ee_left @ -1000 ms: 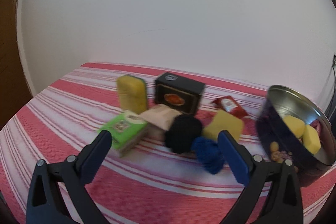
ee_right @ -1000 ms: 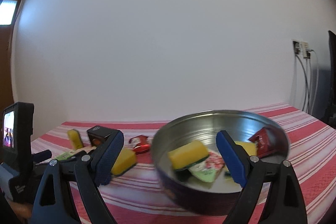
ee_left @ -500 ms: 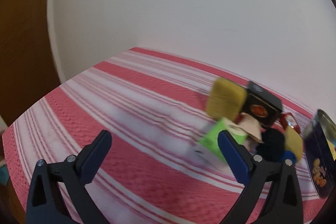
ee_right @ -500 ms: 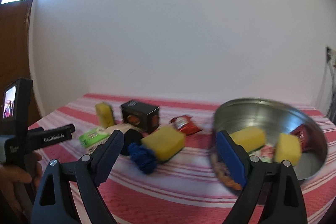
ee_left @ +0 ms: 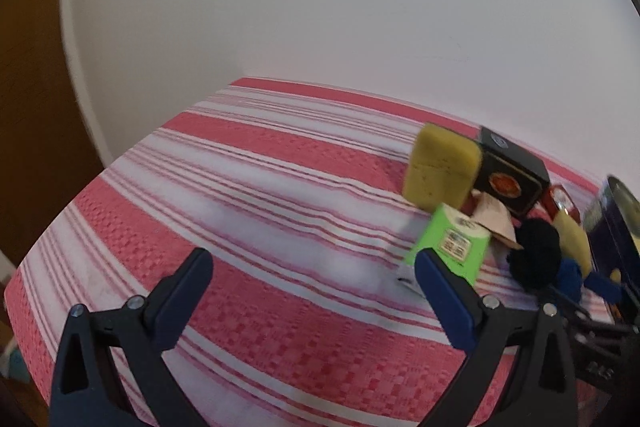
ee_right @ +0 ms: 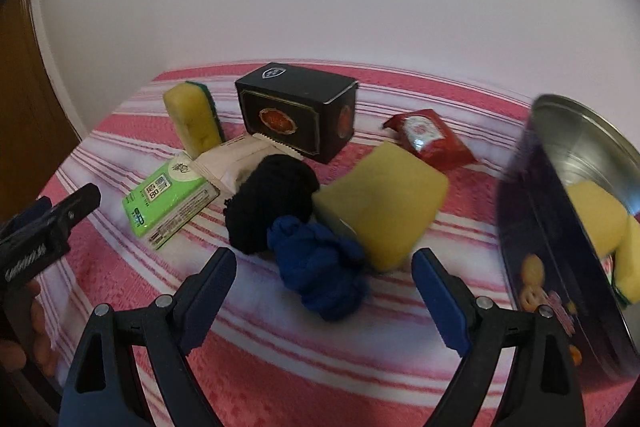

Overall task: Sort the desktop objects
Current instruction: 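Grasp the blue cloth with the right tool, then grasp the green tissue pack with the left tool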

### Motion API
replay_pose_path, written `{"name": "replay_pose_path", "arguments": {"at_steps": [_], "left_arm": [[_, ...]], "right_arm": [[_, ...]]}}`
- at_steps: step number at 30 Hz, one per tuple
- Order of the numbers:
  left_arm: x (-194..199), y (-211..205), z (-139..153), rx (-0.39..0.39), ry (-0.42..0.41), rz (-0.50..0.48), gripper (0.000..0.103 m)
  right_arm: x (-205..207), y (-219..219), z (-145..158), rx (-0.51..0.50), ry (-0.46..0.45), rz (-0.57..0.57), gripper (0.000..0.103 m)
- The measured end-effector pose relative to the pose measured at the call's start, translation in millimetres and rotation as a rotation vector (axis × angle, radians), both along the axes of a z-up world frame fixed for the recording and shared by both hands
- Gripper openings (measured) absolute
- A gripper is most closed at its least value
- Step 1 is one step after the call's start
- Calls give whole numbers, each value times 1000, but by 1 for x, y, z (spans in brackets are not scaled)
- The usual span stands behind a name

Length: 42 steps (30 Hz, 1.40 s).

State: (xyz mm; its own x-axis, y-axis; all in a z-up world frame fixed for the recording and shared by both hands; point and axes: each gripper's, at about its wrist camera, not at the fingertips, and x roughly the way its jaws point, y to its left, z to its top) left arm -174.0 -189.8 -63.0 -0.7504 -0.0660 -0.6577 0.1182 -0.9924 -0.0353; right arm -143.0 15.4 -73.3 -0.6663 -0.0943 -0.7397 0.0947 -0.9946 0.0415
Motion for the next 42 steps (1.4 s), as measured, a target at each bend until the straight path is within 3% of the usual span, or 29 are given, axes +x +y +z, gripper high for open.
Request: {"name": "replay_pose_path", "arguments": {"at_steps": [2, 6, 7, 15, 23, 25, 27, 33, 37, 42], "left_arm": [[-3, 8, -1, -23, -10, -47, 102], [-8, 20, -5, -64, -35, -103, 102], [-9, 23, -5, -75, -40, -110, 102], [-14, 46, -6, -134, -43, -178, 102], [-37, 78, -13, -196, -104, -220, 102], [-43, 81, -16, -204, -124, -226, 98], [-49, 84, -20, -196, -160, -245, 82], [-46, 77, -21, -96, -164, -271, 49], [-42, 72, -18, -62, -149, -220, 49], [-24, 55, -4, 2, -53, -107, 49]], "right_arm": [[-5, -5, -4, 17, -28, 13, 88], [-7, -10, -8, 31, -47, 35, 55], [-8, -11, -9, 44, -41, 40, 53], [9, 0, -6, -53, -25, 136, 52], [46, 31, 19, -71, 182, 113, 52], [49, 36, 23, -75, 209, 94, 52], [51, 42, 24, -75, 220, 82, 52], [51, 37, 26, -63, 229, 82, 52], [56, 35, 27, -35, 267, 65, 52], [61, 34, 31, 12, 325, 34, 52]]}}
